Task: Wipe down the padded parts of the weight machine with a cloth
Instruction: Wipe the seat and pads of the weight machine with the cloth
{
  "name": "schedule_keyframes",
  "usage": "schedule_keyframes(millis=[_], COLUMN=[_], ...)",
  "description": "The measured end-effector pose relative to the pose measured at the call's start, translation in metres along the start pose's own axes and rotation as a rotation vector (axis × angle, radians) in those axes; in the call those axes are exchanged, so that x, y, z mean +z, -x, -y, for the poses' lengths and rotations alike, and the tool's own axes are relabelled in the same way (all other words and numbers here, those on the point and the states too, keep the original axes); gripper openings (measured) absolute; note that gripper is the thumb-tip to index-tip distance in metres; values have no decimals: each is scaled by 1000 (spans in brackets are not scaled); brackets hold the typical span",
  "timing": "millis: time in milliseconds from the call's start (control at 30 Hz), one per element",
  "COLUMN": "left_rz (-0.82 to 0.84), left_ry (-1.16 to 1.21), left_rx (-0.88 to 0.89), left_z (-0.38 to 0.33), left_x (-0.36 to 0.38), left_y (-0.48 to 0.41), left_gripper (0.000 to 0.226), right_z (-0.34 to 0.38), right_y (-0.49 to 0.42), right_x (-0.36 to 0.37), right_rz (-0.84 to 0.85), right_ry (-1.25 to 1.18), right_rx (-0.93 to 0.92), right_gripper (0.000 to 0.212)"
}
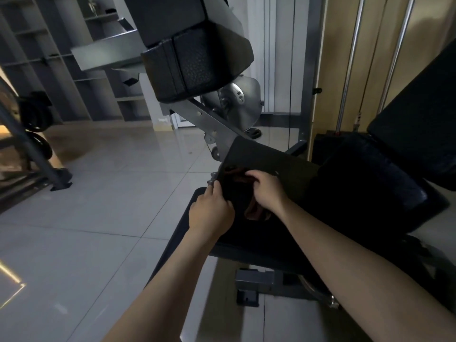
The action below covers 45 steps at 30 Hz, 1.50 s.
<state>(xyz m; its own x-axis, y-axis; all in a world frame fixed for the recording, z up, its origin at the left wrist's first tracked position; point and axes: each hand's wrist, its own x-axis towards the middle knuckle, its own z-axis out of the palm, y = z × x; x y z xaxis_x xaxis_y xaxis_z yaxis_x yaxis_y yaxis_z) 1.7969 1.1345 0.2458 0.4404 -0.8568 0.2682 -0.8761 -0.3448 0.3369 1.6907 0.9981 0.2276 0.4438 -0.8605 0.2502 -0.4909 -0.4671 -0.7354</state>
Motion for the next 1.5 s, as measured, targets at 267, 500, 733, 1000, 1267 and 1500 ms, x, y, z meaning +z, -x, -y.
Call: schedule_keyframes(millis=[267,500,733,1000,1267,1500], left_rz=[-32,-13,33,101,82,120], left_ry=[276,354,378,303,289,3], left_rx=[-106,-171,-160,-132,-96,26], left_z=[25,35,34,25,30,-16], left_x=[-8,-10,-12,-13,-1,13], left_y=[9,21,14,-19,-35,-56], left_gripper=[48,56,56,70,66,65], right_z=[54,55,64,49,53,3], right_y=[35,6,-2,-9,0,-9], right_x=[29,42,42,34,43,5], right_rz=[148,101,89,177,155,96], right_ry=[-157,48,2,-59,-35,16], right_rx=[-165,-287,-191,-283,-238,-90], right_gripper=[40,47,40,44,44,43])
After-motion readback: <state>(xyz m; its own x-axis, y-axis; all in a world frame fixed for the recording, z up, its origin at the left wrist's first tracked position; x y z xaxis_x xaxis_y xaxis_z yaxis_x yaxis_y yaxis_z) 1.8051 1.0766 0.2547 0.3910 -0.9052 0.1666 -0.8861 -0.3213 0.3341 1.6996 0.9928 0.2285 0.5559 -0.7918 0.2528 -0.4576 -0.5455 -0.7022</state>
